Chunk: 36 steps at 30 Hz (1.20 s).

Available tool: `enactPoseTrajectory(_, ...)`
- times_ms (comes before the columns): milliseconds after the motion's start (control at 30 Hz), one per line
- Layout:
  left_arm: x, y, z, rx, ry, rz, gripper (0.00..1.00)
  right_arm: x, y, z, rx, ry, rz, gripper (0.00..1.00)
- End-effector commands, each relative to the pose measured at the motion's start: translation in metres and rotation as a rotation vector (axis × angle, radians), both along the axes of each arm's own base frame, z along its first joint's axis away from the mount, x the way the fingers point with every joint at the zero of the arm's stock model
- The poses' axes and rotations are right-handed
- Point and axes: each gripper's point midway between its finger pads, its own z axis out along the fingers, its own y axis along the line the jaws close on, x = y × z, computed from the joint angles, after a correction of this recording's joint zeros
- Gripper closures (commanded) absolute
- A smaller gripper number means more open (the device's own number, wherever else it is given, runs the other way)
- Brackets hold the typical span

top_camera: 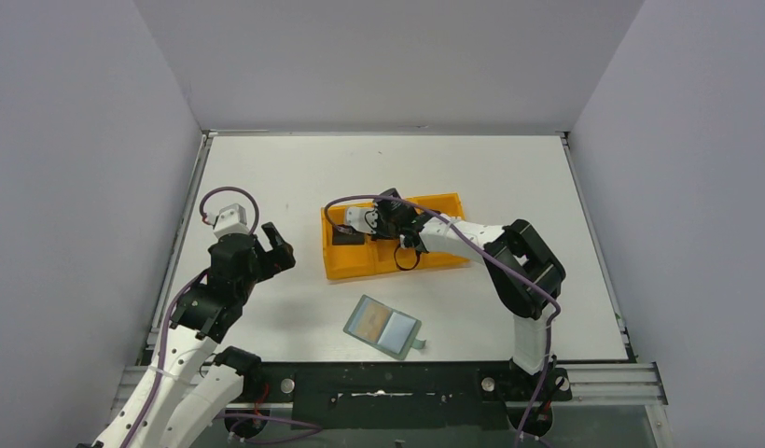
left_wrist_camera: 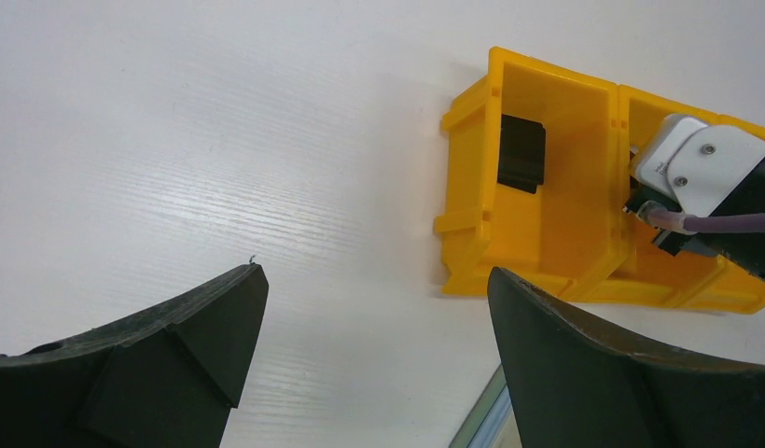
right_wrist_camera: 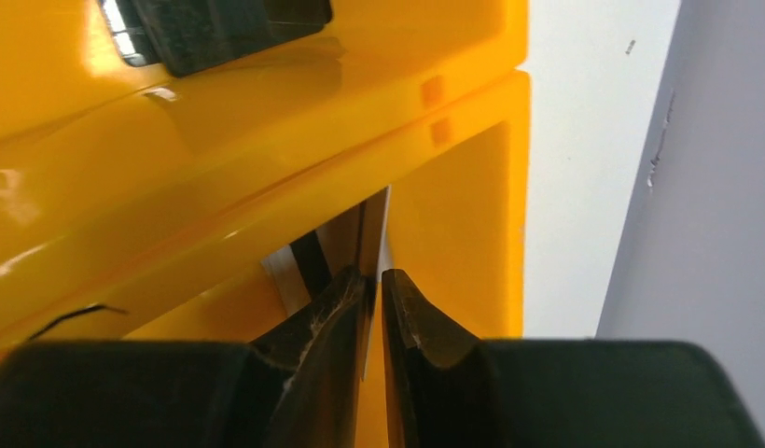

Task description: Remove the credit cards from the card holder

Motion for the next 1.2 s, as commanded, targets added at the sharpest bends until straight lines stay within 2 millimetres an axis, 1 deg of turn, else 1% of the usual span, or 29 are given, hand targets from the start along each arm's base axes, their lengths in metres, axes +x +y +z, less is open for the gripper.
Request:
enactPoseTrajectory(0,0.006,0.002,0.009,-0.010,-0.040,0.019,0.10,-0.004,0.009,0.008,0.012,0.007,0.092,0.87)
enactPoseTrajectory(133,0.006,0.002,0.008,-0.009,-0.037,0.017,0.10,0.004,0.007,0.011,0.005,-0.028,0.073,0.91)
enactPoseTrajectory(267,0.006,0.002,0.007,-0.009,-0.035,0.016,0.10,0.008,0.010,0.016,0.018,-0.047,0.073,0.99)
enactPoseTrajectory(400,0.006,0.002,0.007,-0.009,-0.035,0.016,0.10,0.009,0.014,0.031,0.055,-0.083,0.086,1.00)
enactPoseTrajectory(433,0.006,0.001,0.007,-0.009,-0.035,0.016,0.10,0.009,0.014,0.032,0.055,-0.088,0.097,1.00)
enactPoseTrajectory(533,0.006,0.001,0.008,-0.011,-0.037,0.014,0.10,0.007,0.012,0.029,0.046,-0.092,0.120,1.00)
enactPoseTrajectory(733,0.006,0.001,0.008,-0.009,-0.037,0.015,0.10,0.011,0.004,0.021,0.027,-0.116,0.146,1.00)
enactPoseTrajectory(800,0.006,0.001,0.008,-0.009,-0.036,0.015,0.10,0.012,0.002,0.019,0.028,-0.131,0.149,0.95)
enactPoseTrajectory(900,0.006,0.001,0.008,-0.010,-0.039,0.015,0.10,0.010,0.002,0.018,0.043,-0.120,0.159,0.92)
enactPoseTrajectory(967,0.006,0.001,0.007,-0.009,-0.036,0.014,0.10,0.009,0.004,0.021,0.058,-0.103,0.156,0.89)
enactPoseTrajectory(1033,0.006,0.001,0.007,-0.009,-0.034,0.013,0.10,0.008,0.005,0.025,0.079,-0.093,0.156,0.82)
enactPoseTrajectory(1167,0.006,0.001,0.007,-0.009,-0.034,0.012,0.10,0.007,0.006,0.032,0.106,-0.082,0.148,0.75)
